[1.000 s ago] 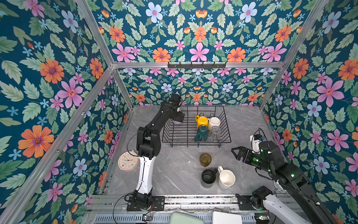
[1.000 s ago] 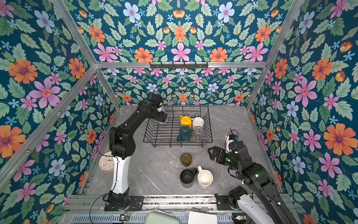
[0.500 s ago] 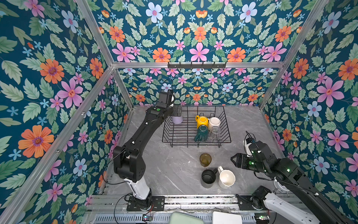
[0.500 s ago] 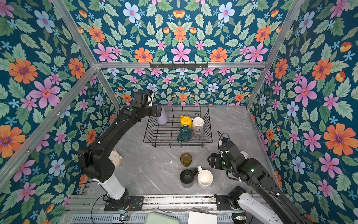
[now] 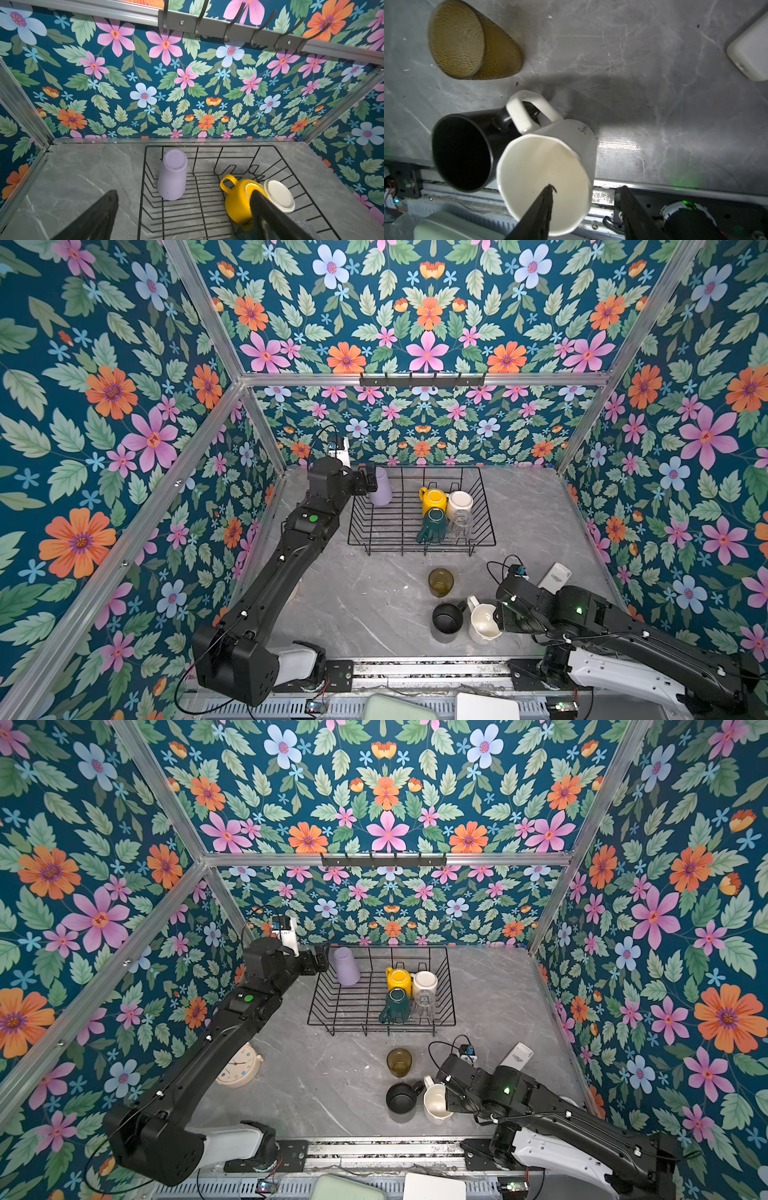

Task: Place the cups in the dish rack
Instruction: 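Open the left gripper and lift it while the right gripper lowers onto the white mug, then grasp the white 'Simple' mug rim with the right gripper and lift it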

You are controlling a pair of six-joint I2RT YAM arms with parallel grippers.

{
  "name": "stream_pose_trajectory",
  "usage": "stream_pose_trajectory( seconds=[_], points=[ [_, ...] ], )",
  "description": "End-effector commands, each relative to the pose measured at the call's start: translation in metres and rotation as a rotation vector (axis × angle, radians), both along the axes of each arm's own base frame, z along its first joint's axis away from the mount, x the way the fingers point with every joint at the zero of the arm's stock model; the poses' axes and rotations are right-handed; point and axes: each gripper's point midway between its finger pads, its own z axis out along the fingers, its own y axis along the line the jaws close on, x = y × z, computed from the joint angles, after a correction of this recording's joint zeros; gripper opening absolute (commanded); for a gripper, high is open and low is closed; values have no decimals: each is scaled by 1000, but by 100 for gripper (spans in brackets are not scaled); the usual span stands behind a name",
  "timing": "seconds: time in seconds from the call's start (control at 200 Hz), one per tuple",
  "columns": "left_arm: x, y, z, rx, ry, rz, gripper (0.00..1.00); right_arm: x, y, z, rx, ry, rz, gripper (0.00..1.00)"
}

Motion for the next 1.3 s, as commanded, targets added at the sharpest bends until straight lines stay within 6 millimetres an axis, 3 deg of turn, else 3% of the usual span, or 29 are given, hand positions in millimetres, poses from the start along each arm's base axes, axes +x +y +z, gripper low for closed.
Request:
stream_pose_trajectory(
  seconds=[0.0, 0.255, 0.55, 0.77, 1.075, 1.295],
  points=[
    [-5, 6, 18, -51, -63, 22, 100, 0, 9, -9, 55, 21, -72, 48],
    [-18, 12, 21, -73, -81, 29, 100, -6, 7, -30, 74, 53, -130, 41],
    [-23, 13, 14, -85, -73, 25, 100, -4, 1, -36, 19, 55, -154, 34],
    [-24, 12, 8, -86, -61, 17, 100, 0, 0, -39, -1, 41, -183, 22],
    [-24, 12, 3, -86, -54, 10, 100, 6, -7, -30, -26, 1, -194, 0],
    [-26, 7, -1, -107, -46, -28, 100, 9, -21, -2, -59, -52, -192, 0]
  ],
)
